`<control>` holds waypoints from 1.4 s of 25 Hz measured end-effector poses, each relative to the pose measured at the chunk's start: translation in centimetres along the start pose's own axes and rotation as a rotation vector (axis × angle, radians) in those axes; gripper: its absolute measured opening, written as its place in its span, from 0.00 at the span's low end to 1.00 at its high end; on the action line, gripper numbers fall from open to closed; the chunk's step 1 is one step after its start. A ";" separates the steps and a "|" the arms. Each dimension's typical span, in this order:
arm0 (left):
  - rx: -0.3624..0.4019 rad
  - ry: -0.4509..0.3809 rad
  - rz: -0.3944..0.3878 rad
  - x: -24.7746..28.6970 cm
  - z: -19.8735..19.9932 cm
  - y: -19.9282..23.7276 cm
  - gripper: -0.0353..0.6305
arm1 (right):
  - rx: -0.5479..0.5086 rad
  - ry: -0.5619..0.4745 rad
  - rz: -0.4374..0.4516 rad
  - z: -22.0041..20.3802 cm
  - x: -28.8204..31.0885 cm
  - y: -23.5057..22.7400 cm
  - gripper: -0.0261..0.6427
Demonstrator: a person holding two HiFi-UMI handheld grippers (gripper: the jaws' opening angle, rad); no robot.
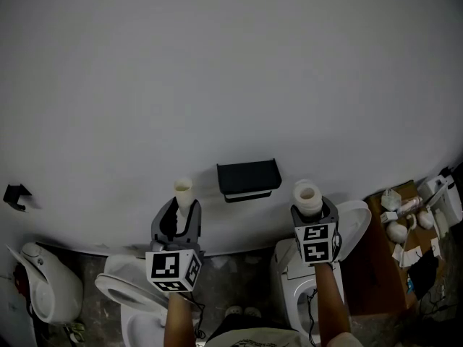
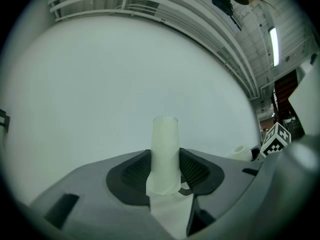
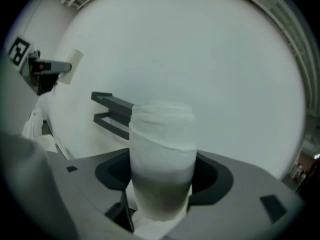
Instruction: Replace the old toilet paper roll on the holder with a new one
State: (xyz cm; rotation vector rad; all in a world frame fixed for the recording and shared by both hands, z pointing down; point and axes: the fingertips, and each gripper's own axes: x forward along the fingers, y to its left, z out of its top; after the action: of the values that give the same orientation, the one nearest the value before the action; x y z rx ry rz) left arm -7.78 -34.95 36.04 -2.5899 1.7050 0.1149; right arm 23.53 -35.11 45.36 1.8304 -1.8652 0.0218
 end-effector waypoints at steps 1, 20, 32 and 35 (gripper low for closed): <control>-0.001 0.001 -0.002 0.0 0.0 0.1 0.33 | -0.060 0.015 -0.016 0.0 0.6 -0.3 0.50; 0.025 0.016 0.020 -0.3 -0.4 1.7 0.33 | -1.168 0.191 -0.149 -1.6 8.4 0.8 0.50; 0.040 0.022 0.043 -0.6 -0.5 2.0 0.33 | -1.153 0.156 -0.103 -1.3 9.1 3.5 0.50; 0.048 0.031 0.054 -1.1 -0.8 2.3 0.33 | -1.156 0.133 -0.103 -1.0 9.0 4.5 0.50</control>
State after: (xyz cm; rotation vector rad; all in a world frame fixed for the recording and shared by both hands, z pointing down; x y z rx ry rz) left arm -10.33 -34.93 36.94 -2.5258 1.7666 0.0350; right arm 20.10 -42.70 51.06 1.0409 -1.2130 -0.7778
